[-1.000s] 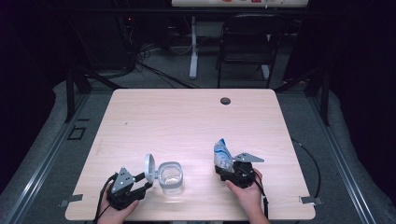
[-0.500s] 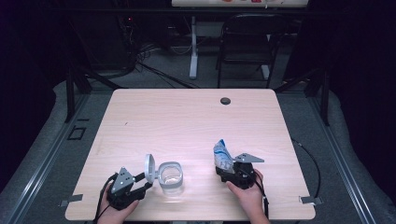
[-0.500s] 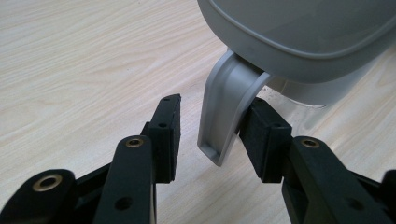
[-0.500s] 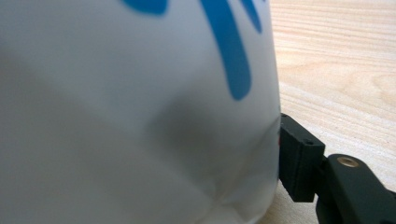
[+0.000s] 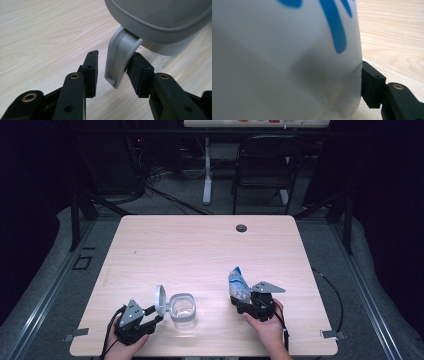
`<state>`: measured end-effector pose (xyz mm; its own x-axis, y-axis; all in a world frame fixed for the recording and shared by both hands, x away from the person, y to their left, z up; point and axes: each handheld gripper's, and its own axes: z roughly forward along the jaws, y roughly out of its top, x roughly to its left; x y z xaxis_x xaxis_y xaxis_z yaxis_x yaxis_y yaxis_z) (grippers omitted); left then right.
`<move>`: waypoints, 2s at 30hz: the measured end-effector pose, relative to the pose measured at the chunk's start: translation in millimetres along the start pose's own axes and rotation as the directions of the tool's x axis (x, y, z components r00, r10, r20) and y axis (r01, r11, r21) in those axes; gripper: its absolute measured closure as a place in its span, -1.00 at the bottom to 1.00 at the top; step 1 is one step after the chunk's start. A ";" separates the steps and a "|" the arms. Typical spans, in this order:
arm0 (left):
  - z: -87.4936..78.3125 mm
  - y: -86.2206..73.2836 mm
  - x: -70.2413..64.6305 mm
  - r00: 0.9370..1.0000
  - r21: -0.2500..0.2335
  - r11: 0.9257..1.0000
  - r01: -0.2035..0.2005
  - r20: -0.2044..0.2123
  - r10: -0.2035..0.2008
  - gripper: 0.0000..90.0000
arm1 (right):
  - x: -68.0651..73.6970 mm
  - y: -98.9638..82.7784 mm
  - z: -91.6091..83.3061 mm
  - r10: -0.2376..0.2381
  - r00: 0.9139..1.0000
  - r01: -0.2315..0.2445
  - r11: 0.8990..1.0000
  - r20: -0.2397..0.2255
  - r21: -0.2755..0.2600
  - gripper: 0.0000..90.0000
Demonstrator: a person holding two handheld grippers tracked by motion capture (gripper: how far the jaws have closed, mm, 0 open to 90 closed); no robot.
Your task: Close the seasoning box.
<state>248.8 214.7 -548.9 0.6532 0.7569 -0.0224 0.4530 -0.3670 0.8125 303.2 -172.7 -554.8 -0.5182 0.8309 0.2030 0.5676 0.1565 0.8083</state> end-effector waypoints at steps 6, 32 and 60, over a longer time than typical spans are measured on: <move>0.4 0.3 -1.7 1.000 0.003 1.000 -0.007 0.010 0.007 0.50 | 3.3 7.0 -4.6 -0.016 1.000 0.016 1.000 -0.001 -0.013 -0.08; 6.8 4.4 -8.1 0.999 0.001 1.000 -0.015 0.031 0.015 0.70 | 28.2 31.9 -23.8 -0.240 0.970 0.240 0.971 0.046 0.009 -0.08; -7.6 -0.8 -4.3 0.995 0.016 1.000 -0.017 0.099 0.016 0.28 | 42.3 30.5 -22.1 -0.344 0.933 0.342 0.939 0.105 0.034 -0.08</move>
<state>241.0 215.8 -545.0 0.7173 0.6935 -0.0675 0.4515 -0.3888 0.8031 284.4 -144.6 -509.4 -0.6116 0.7776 -0.1462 0.3774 0.4491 0.8098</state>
